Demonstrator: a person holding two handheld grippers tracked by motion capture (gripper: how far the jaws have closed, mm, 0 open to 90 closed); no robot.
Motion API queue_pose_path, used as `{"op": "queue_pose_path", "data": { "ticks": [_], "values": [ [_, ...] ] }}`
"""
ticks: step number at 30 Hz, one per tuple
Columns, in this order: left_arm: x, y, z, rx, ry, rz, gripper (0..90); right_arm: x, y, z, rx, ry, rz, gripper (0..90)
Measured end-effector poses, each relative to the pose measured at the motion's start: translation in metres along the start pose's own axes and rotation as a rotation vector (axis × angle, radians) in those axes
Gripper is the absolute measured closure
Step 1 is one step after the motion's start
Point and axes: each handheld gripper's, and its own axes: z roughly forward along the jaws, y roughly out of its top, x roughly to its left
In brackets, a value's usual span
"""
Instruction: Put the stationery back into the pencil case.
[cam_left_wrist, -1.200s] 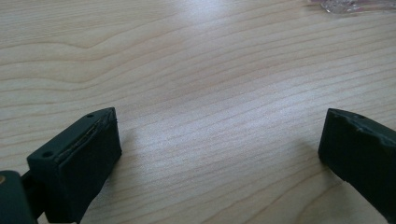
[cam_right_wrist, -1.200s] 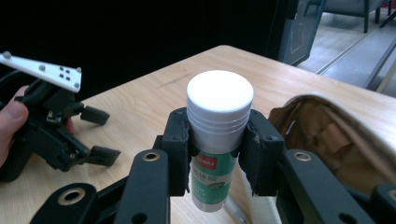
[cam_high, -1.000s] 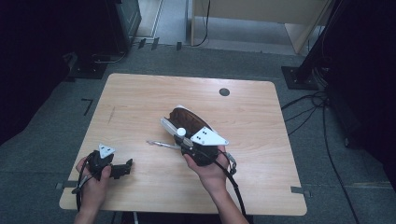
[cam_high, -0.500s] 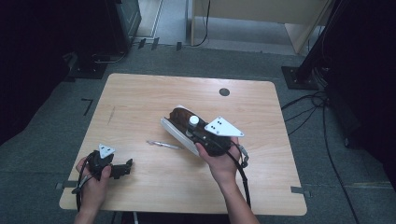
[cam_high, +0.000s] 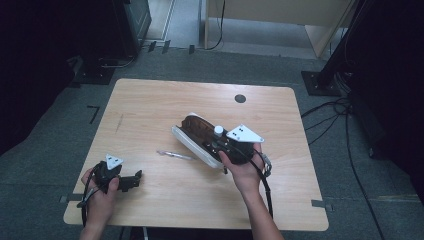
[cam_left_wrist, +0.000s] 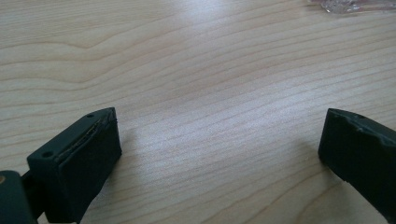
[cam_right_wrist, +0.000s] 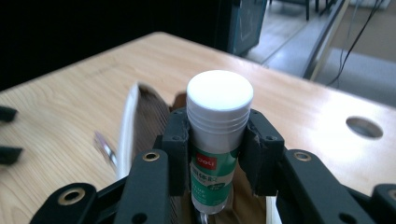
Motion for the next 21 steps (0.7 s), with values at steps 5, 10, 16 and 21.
{"op": "queue_pose_path", "data": {
  "ticks": [5,10,16,21],
  "values": [
    [0.0,0.0,0.0,0.0,-0.001,-0.002,0.0,-0.003,-0.015,0.009,0.056,0.002,0.003,65.1],
    [0.0,0.0,0.0,0.0,-0.001,-0.002,0.0,-0.001,-0.022,0.013,0.097,-0.016,-0.027,65.1],
    [0.0,0.0,0.0,0.001,-0.001,-0.002,0.0,0.0,-0.027,0.016,0.142,-0.026,-0.04,65.2],
    [0.0,0.0,0.0,0.001,-0.001,-0.002,0.0,-0.001,-0.03,0.022,0.191,-0.028,-0.041,65.1]
  ]
}}
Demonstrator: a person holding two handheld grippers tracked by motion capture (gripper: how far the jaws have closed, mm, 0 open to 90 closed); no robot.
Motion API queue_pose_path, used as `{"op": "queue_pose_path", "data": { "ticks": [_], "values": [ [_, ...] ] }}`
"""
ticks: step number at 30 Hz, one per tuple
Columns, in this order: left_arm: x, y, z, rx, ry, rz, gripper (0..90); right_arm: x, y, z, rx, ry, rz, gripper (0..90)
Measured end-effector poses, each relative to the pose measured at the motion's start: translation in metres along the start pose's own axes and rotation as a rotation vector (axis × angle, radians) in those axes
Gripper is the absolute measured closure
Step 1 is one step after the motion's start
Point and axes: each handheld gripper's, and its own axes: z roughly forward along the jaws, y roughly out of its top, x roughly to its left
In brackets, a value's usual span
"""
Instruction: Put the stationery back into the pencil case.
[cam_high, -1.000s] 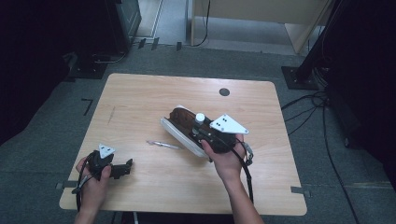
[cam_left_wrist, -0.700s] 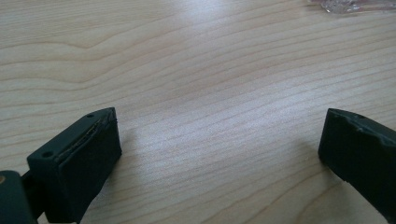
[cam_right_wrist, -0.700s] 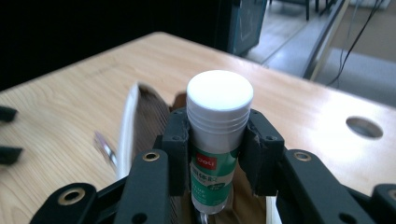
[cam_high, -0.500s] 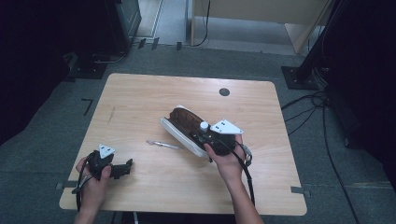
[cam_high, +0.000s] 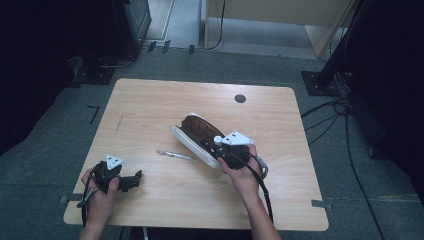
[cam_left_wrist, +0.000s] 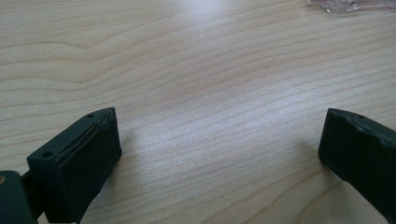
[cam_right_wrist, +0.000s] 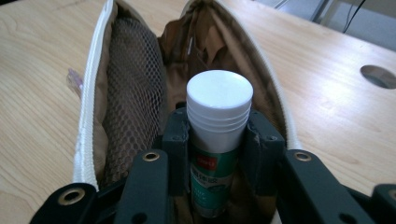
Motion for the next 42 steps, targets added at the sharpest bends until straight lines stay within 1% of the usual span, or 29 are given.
{"op": "queue_pose_path", "data": {
  "ticks": [7,15,16,22,28,32,36,39,42],
  "values": [
    [0.0,0.0,0.0,0.0,0.0,0.0,0.0,0.002,-0.003,0.015,0.036,0.014,0.002,65.0],
    [0.0,0.0,0.0,0.0,0.0,0.0,0.0,0.002,-0.002,0.024,0.035,0.022,0.008,64.7],
    [0.0,0.0,0.0,0.0,0.0,0.0,0.0,0.002,-0.001,0.025,0.042,0.024,0.011,64.4],
    [0.0,0.0,0.0,0.0,0.0,0.0,0.0,0.002,0.0,0.03,0.041,0.016,0.011,64.2],
    [0.0,0.0,0.0,0.0,0.0,0.0,0.0,0.003,0.0,0.03,0.037,0.019,0.013,63.7],
    [0.0,0.0,0.0,0.0,0.0,0.0,0.0,0.002,0.0,0.029,0.024,0.018,0.011,63.0],
    [0.0,0.0,0.0,0.0,0.0,0.0,0.0,0.002,0.0,0.027,0.018,0.017,0.011,67.0],
    [0.0,0.0,0.0,0.0,0.0,0.0,0.0,0.002,0.002,0.024,0.004,0.022,0.014,69.5],
    [0.0,0.0,0.0,0.0,0.0,-0.001,0.0,0.002,0.004,0.016,-0.031,0.027,0.024,70.1]
  ]
}}
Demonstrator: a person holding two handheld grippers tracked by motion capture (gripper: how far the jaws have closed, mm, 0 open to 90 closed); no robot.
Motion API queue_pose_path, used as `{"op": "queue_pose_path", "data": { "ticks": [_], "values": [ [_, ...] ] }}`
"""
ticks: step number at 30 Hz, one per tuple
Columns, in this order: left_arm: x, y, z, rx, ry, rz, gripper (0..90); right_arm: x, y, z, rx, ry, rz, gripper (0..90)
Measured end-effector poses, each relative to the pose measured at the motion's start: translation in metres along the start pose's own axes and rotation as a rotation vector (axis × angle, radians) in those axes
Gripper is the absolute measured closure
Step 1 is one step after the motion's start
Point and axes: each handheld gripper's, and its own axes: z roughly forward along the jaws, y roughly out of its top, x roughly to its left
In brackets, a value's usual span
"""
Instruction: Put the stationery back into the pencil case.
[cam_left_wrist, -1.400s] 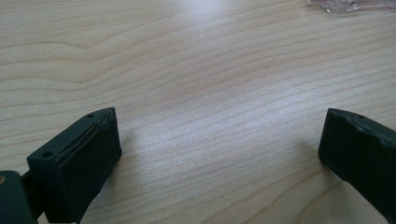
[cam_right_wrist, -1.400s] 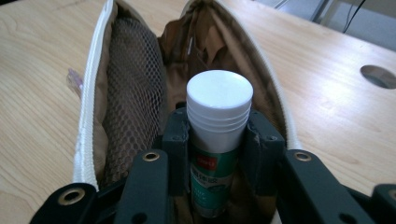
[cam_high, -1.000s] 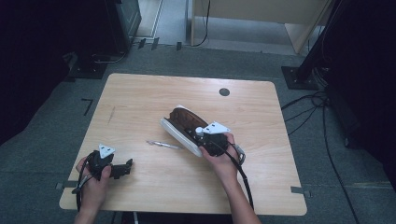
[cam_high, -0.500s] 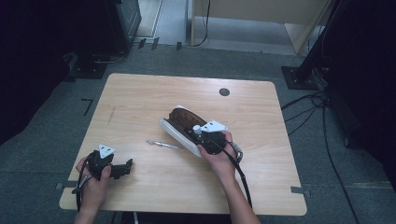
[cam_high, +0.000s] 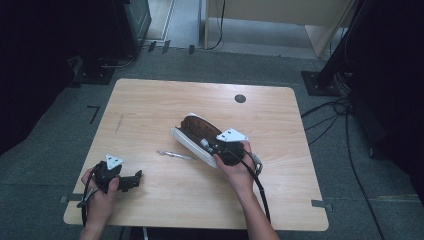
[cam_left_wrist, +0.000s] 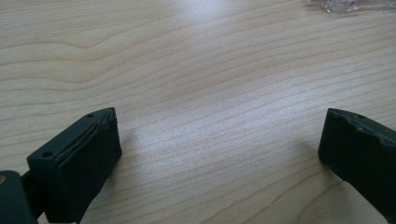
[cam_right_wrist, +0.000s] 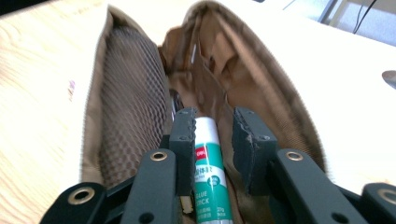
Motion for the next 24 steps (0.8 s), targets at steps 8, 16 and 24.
{"op": "queue_pose_path", "data": {
  "ticks": [8,16,24],
  "values": [
    [0.0,0.0,0.0,-0.001,0.0,-0.001,0.0,0.007,0.01,-0.035,-0.108,0.036,0.008,69.8],
    [0.0,0.0,0.0,0.0,0.0,0.001,0.0,0.03,0.009,-0.062,-0.164,0.116,-0.001,68.7],
    [-0.001,0.001,0.001,0.001,-0.004,0.006,0.0,0.057,-0.001,-0.055,-0.144,0.177,-0.037,67.3]
  ]
}}
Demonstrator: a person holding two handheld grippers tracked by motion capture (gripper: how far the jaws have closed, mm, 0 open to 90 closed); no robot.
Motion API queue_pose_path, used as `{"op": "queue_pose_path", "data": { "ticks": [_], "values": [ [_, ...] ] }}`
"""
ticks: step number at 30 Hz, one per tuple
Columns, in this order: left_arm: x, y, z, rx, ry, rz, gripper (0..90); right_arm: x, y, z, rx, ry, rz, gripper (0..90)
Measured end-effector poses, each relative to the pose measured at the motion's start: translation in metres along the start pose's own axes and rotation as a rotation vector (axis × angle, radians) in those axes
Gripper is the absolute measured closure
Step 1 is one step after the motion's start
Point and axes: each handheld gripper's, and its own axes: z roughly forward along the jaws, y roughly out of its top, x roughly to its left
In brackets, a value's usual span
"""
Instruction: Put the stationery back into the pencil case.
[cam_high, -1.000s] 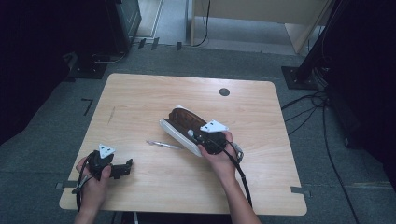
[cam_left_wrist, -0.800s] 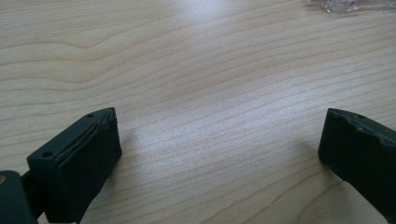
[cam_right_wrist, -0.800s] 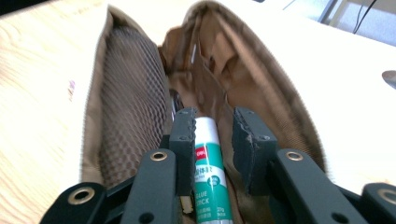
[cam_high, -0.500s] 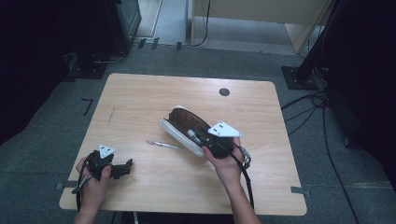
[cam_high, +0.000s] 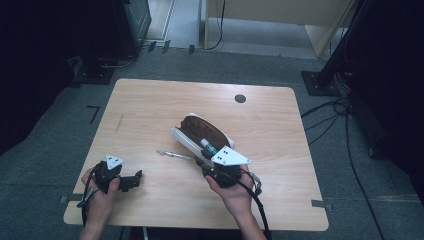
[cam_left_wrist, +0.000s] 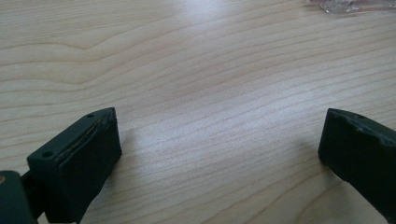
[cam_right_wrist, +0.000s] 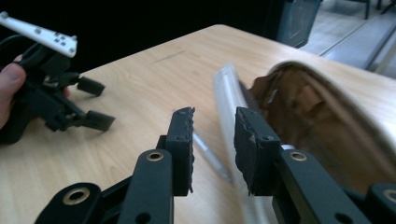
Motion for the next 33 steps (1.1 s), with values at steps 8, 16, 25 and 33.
{"op": "queue_pose_path", "data": {
  "ticks": [8,16,25,33],
  "values": [
    [-0.007,0.005,0.005,-0.003,-0.029,0.028,0.0,0.004,-0.018,0.007,0.034,0.023,0.01,65.8],
    [-0.016,0.013,0.01,-0.038,-0.066,0.066,7.6,0.001,-0.036,0.001,0.062,0.028,0.033,64.9],
    [-0.022,0.023,0.019,-0.055,-0.12,0.119,23.6,-0.003,-0.048,-0.005,0.07,0.031,0.051,64.5],
    [-0.029,0.038,0.032,-0.076,-0.168,0.156,26.3,-0.002,-0.054,-0.007,0.072,0.042,0.06,63.7]
  ]
}}
